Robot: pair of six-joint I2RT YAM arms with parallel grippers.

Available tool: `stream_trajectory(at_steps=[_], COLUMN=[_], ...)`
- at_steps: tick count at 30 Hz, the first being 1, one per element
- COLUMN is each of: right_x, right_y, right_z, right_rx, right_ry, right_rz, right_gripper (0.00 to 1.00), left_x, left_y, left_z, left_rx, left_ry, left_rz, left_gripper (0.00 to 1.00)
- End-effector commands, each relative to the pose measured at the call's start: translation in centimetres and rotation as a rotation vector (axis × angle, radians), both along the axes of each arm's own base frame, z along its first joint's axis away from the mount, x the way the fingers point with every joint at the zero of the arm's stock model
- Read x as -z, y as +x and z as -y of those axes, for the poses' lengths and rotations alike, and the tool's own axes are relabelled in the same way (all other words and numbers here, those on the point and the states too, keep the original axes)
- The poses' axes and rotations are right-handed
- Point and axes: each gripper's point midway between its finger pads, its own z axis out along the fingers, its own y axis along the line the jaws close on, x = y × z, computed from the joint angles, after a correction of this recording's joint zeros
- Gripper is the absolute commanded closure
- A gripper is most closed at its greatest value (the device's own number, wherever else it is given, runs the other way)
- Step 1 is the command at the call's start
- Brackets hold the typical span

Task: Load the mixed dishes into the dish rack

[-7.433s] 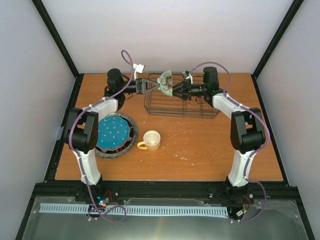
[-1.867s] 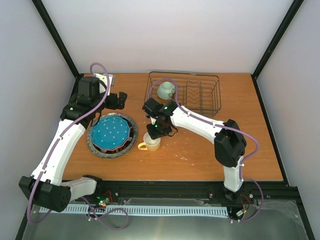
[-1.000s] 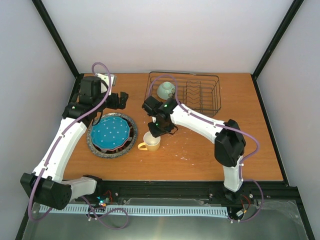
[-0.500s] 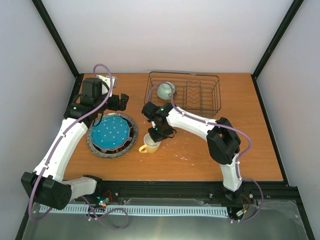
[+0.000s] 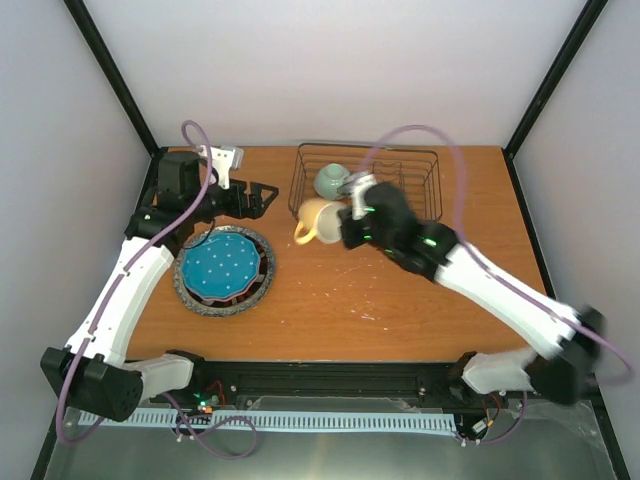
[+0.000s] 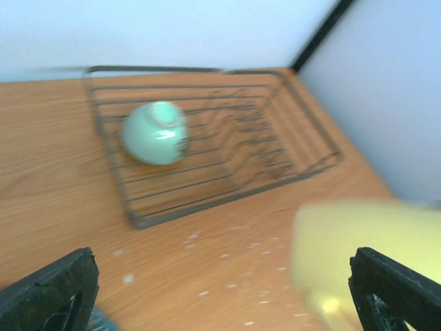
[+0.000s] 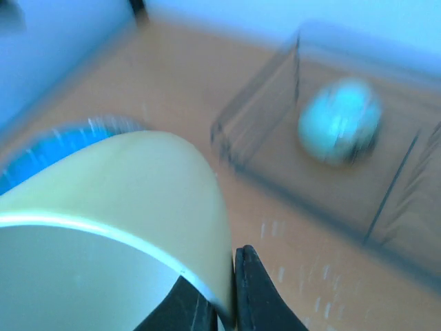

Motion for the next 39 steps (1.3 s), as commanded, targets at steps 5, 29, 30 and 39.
stream_trajectory(at_steps=[5,29,30,39], right_x=[-19.6,-19.3,-19.3,-20.1], right_y=[-2.4,-0.1,0.1,0.1], right_z=[7.8,3.9,3.8,3.8], right_rx=[-0.053,-0.180,-0.181,-0.177], right_ry=[0.511,0.499,0.499,0.507], right_rz=[0.855,0.978,0.976,1.004], right_gripper=[0.97,0.97,0.97,0.97], left_x=[-7.9,-6.5,-6.2,-5.6], left_y=[-5.0,-4.9,-4.8,-4.6], left_z=[6.5,9.8,10.1,11.0], left_rx=[0.427,0.474,0.471,0.473], left_ry=[-0.547,-0.705,-0.699,-0.697], left_rz=[-0.015,-0.224,-0.229,-0.238], left_gripper=[0.00,0.10,0.12,0.48])
